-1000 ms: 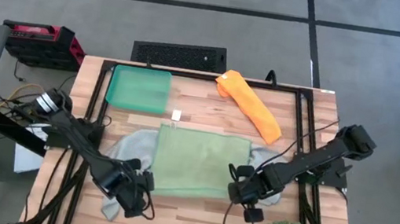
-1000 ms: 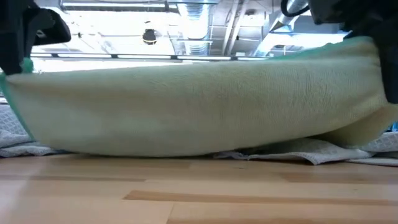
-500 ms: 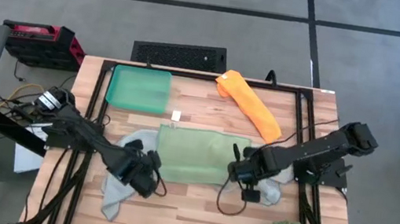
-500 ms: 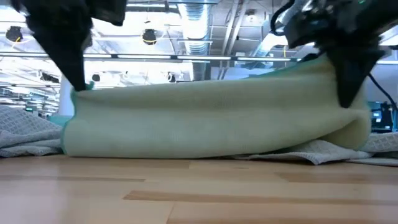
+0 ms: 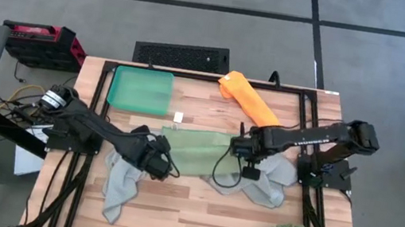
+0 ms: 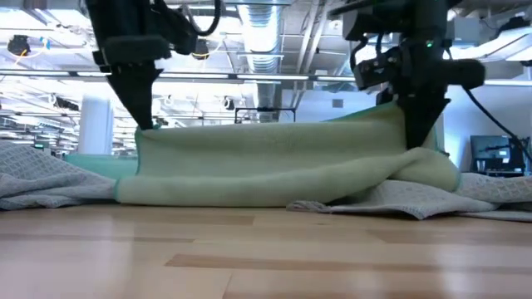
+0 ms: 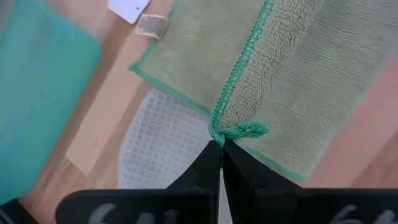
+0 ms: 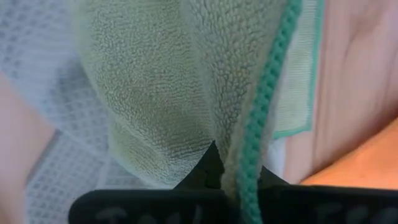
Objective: Fold microfiber towels
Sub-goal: Fold the green towel
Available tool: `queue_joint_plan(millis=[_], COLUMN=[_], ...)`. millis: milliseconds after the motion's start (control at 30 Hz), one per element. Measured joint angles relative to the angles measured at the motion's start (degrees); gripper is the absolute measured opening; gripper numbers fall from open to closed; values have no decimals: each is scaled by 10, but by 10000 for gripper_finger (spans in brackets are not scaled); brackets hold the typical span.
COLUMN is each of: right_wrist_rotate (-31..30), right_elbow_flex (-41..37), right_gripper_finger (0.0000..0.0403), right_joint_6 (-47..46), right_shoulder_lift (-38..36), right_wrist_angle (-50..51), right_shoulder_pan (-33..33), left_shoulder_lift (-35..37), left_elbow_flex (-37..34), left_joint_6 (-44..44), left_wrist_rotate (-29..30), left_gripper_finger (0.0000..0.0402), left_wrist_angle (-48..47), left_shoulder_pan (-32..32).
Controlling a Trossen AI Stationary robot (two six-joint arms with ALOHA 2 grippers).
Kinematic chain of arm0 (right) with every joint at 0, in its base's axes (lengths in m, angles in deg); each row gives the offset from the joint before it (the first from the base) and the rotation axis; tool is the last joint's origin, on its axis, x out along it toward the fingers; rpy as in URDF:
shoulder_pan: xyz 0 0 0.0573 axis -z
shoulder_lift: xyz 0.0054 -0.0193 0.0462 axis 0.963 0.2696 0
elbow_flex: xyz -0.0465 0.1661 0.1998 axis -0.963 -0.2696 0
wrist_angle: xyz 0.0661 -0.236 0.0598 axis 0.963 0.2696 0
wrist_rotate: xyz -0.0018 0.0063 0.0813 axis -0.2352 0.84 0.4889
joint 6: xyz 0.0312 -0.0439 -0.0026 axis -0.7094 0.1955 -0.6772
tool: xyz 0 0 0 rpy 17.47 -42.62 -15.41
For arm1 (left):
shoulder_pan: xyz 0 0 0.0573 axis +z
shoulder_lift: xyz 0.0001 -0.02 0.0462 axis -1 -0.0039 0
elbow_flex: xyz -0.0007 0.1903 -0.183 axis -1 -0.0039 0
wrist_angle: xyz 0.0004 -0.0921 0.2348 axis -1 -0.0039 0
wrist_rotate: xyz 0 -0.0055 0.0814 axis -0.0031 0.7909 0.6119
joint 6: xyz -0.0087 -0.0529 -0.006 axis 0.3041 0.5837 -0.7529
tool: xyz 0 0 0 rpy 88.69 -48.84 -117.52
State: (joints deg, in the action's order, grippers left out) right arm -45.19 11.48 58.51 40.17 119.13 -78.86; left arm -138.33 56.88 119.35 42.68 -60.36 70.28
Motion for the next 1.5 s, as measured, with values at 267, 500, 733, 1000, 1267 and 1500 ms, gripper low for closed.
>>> queue_joint_plan(millis=[267, 500, 733, 1000, 1267, 1500], right_wrist_rotate=[-15, -15, -73, -94, -104, -105], right_elbow_flex=[0, 0, 0, 0, 0, 0], right_gripper_finger=[8, 8, 8, 8, 24, 64], right_joint_6=[19, 43, 44, 48, 48, 49], right_shoulder_lift=[11, 49, 84, 84, 84, 84], right_wrist_angle=[-3, -9, -13, -18, -21, -38], right_shoulder_pan=[39, 54, 58, 70, 82, 88], left_shoulder_lift=[0, -1, -42, -70, -70, -70], left_elbow_flex=[0, 0, 0, 0, 0, 0], left_joint_6=[-10, -20, -38, -40, -42, -110], left_wrist_rotate=[39, 49, 70, 78, 74, 80], left_gripper_finger=[0, 0, 0, 0, 8, 44], left_wrist_angle=[-3, -2, 0, 6, 14, 48], left_shoulder_pan=[36, 57, 79, 111, 127, 143])
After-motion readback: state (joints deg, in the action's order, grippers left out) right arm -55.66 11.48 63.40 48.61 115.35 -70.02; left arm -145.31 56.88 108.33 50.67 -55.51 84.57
